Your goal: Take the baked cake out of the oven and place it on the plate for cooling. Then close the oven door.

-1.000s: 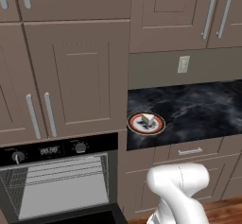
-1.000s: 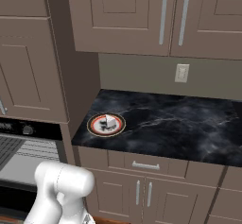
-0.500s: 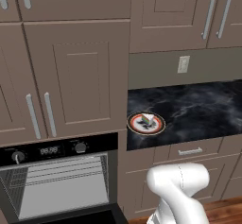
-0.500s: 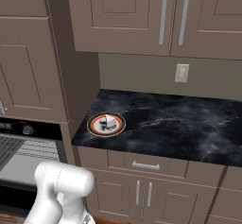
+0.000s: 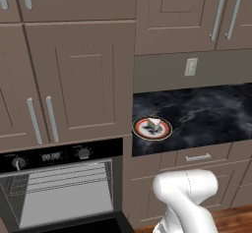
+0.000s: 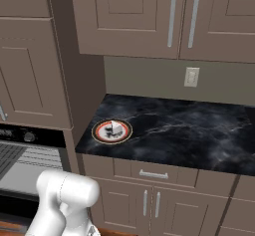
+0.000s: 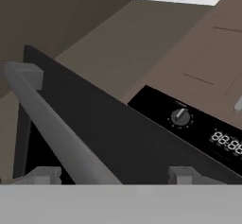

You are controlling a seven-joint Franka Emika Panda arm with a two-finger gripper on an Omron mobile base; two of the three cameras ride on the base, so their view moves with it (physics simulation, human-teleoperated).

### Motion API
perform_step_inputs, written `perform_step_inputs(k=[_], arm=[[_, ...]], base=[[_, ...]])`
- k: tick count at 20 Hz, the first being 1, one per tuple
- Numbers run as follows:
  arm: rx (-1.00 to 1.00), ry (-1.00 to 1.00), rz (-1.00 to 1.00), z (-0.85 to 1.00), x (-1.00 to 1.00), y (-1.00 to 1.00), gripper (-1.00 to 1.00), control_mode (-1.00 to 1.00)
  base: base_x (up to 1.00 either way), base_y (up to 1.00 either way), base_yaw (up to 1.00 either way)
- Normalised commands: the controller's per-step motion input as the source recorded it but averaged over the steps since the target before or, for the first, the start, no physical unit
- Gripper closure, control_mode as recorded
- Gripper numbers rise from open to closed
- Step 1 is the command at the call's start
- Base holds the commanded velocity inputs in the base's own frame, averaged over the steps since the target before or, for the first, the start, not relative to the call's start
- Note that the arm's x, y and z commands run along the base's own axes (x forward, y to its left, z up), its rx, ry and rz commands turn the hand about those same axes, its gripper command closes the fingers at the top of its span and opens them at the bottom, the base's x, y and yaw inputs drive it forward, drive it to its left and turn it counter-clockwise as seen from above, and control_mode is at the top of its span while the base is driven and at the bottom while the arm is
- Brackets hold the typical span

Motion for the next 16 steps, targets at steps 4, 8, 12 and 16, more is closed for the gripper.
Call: perform_step_inputs(k=[4,8,12,16], arm=[[0.01,-0.15,0.0,0.01,0.73,0.0,-1.0,-1.0],[0.02,-0.16,0.0,0.02,0.74,0.0,-1.0,-1.0],[0.03,-0.18,0.0,0.01,0.75,0.0,-1.0,-1.0],[0.02,-0.2,0.0,0.0,0.75,0.0,-1.0,-1.0]], base=[[0.0,0.0,0.0],[0.0,0.0,0.0],[0.0,0.0,0.0],[0.0,0.0,0.0]])
